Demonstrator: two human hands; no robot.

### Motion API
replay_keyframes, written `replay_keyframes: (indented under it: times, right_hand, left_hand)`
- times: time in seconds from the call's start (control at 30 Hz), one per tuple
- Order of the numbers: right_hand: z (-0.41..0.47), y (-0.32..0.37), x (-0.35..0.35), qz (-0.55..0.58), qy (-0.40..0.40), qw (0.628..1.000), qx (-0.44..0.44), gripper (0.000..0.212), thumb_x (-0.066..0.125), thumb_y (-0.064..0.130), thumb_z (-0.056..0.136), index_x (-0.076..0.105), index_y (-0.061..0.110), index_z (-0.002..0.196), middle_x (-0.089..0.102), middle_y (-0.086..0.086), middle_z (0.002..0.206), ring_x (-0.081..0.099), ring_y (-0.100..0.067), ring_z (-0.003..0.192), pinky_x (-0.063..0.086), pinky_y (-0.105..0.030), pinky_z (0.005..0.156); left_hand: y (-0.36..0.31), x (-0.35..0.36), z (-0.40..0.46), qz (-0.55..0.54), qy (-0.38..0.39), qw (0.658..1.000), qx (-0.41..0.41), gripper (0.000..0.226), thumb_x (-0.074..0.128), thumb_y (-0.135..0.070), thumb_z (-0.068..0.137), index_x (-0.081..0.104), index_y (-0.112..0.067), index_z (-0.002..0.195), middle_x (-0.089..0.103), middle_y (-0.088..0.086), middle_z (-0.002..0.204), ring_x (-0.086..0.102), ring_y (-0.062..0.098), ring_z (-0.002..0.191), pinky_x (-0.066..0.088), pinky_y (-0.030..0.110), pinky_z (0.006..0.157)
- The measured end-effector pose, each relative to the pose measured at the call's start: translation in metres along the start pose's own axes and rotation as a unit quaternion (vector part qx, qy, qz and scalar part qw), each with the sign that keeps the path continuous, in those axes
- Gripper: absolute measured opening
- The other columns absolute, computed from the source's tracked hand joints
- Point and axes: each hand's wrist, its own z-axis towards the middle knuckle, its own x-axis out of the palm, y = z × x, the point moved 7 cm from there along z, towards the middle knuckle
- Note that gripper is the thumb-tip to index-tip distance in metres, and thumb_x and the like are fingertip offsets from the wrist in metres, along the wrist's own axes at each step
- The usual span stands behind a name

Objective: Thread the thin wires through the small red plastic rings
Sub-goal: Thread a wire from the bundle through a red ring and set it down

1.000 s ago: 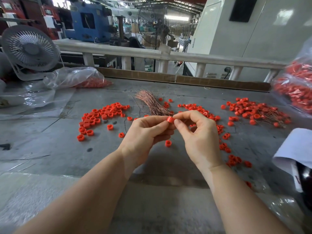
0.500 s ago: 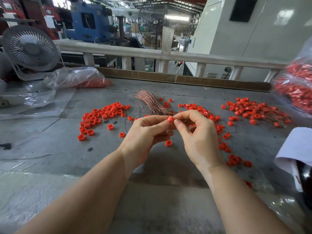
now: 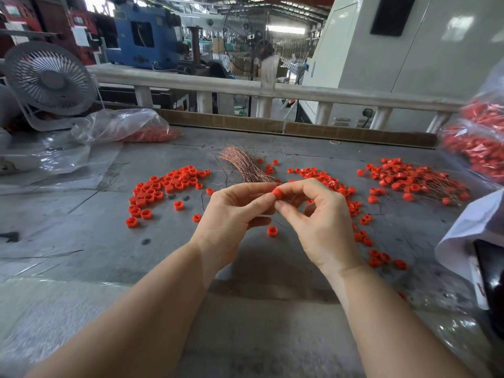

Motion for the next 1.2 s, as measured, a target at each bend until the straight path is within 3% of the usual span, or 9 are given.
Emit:
replay_keyframes:
  times: [0.13,0.37,0.63,0.73,0.83,1.2]
  right_hand:
    - [0.0001,0.0002,0.0004,0.021,0.004,1.0,0.002,0.016,0.073,0.004,0.076,0.067,0.018,0.081,0.065,0.003,0.076,0.057,0.003,0.071,0.039,-0.005,0.063]
    - [-0.0011,-0.0024,0.0031,0.011,0.017,1.0,0.007,0.011,0.071,0.004,0.078,0.068,0.014,0.082,0.065,0.001,0.078,0.058,-0.006,0.074,0.045,-0.011,0.067]
    - [-0.0012,0.0028,0.0055,-0.011,0.027,0.999,-0.02,0.006,0.071,0.002,0.078,0.067,0.005,0.08,0.058,0.005,0.074,0.053,-0.004,0.072,0.042,-0.009,0.065]
    - [-0.0016,0.0034,0.0045,-0.011,0.011,1.0,-0.026,0.006,0.071,0.003,0.078,0.067,0.008,0.081,0.057,0.006,0.074,0.054,-0.005,0.071,0.042,-0.009,0.065]
    - [-0.002,0.0042,0.0009,-0.023,-0.024,0.999,-0.038,0.009,0.072,0.005,0.077,0.067,0.011,0.08,0.059,0.006,0.075,0.054,-0.005,0.071,0.04,-0.008,0.065]
    - [-0.0011,0.0033,-0.0024,-0.022,-0.043,0.998,-0.046,0.012,0.073,0.005,0.076,0.066,0.014,0.079,0.06,0.005,0.075,0.055,-0.003,0.07,0.037,-0.004,0.063]
  left_hand:
    - [-0.0031,-0.0007,-0.0003,0.012,-0.006,1.0,0.026,0.011,0.064,-0.007,0.077,0.072,-0.014,0.081,0.071,0.001,0.069,0.064,0.008,0.064,0.053,0.019,0.06]
    - [-0.0058,-0.0015,-0.0005,0.047,-0.013,0.997,0.055,0.009,0.064,-0.002,0.079,0.066,-0.01,0.075,0.068,-0.001,0.062,0.064,0.008,0.06,0.052,0.017,0.059]
    - [-0.0066,-0.0014,-0.0005,0.063,0.006,0.996,0.063,0.01,0.063,-0.002,0.081,0.064,-0.009,0.074,0.065,-0.003,0.061,0.062,0.007,0.06,0.053,0.019,0.061]
    - [-0.0062,-0.0003,-0.0005,0.048,0.009,0.997,0.061,0.005,0.064,-0.006,0.078,0.066,-0.011,0.078,0.068,-0.002,0.066,0.064,0.008,0.064,0.053,0.019,0.062]
    - [-0.0047,0.0033,-0.0005,0.013,0.017,0.998,0.051,0.018,0.063,-0.016,0.071,0.069,-0.013,0.087,0.071,0.001,0.076,0.067,0.012,0.07,0.054,0.02,0.064]
    - [-0.0056,0.0055,-0.0016,0.012,0.033,0.999,0.029,0.019,0.058,-0.006,0.084,0.07,-0.018,0.093,0.073,0.006,0.085,0.068,0.014,0.078,0.055,0.023,0.064]
